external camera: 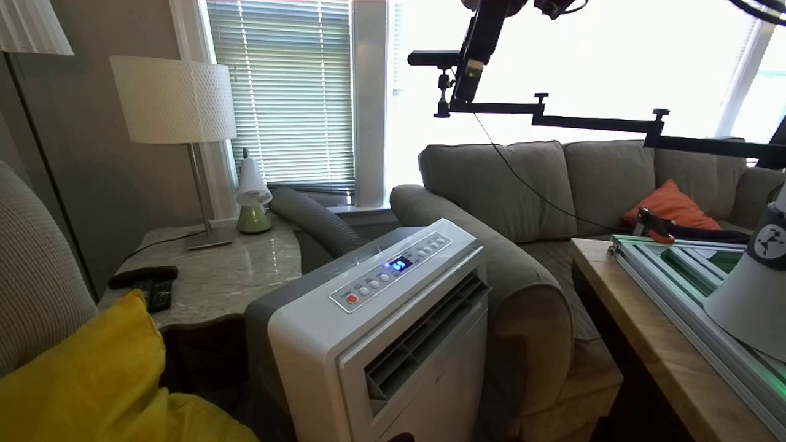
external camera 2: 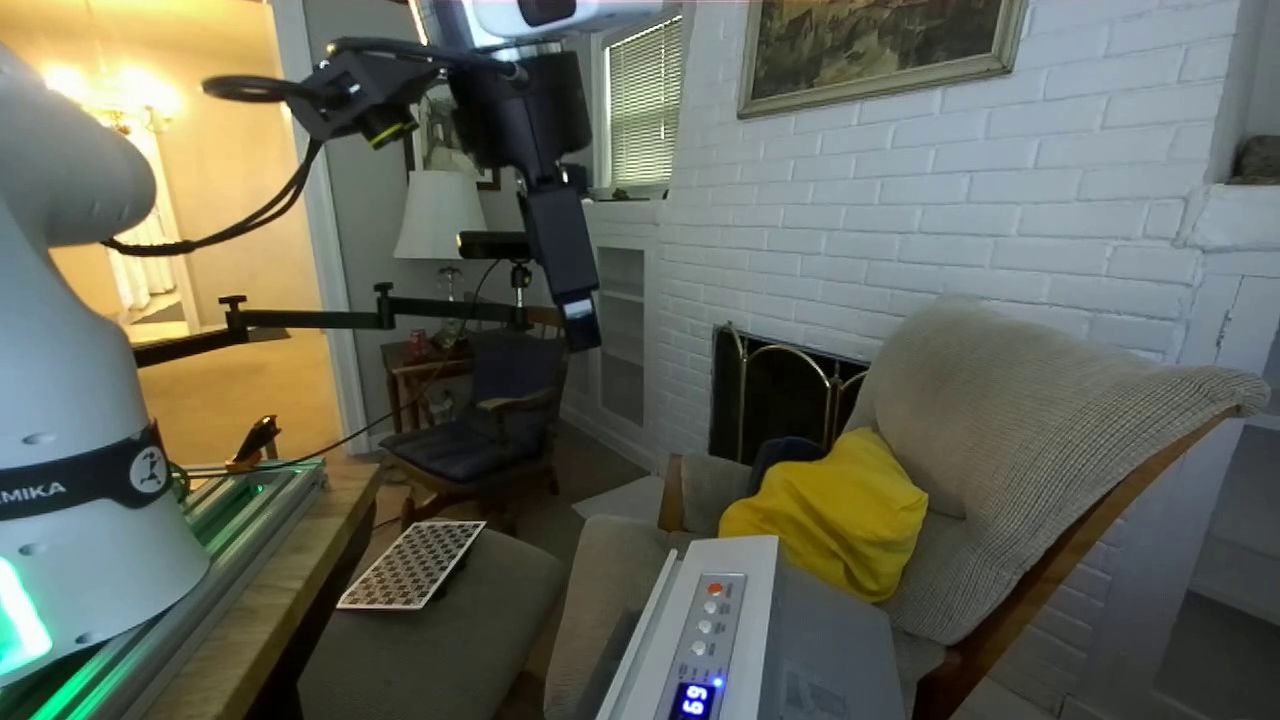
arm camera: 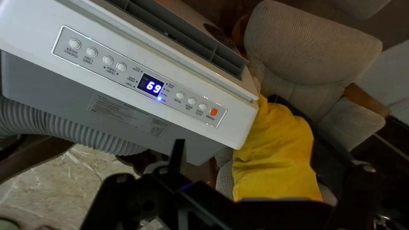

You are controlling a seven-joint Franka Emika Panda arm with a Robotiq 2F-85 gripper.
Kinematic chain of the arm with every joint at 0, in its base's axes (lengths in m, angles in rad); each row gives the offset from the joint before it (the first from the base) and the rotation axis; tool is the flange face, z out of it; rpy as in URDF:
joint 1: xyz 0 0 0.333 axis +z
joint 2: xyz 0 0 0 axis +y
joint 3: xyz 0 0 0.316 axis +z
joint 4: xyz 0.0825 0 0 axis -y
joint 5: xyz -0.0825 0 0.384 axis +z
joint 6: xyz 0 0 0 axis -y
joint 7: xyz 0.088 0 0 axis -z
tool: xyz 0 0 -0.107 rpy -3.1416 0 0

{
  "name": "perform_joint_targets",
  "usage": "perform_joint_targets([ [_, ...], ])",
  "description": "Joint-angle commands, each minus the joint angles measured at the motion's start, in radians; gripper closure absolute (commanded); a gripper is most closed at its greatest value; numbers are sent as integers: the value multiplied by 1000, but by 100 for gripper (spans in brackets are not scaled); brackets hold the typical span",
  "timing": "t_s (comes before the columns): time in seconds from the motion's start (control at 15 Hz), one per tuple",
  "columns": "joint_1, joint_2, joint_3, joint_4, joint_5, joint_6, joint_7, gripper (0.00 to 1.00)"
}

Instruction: Press the button on the machine and place the pillow on top of it

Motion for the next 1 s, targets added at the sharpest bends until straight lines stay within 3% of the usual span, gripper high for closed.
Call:
perform_joint_targets([
  [0.0,-66,59,45,4,-6,53,50,0],
  [0.2,-88,210,23,23,26,172,79,0],
  [0.4,-36,368,-33,52,143,280,7,0],
  [0.47,-18,418,-37,68,188,293,-18,25],
  [0.53,-11,460,-27,80,224,307,-35,26],
  [0.67,-9,538,10,116,289,314,-68,41],
  [0.73,24,572,-8,137,312,314,-79,50],
  [0.93,37,663,18,212,373,321,-105,70],
])
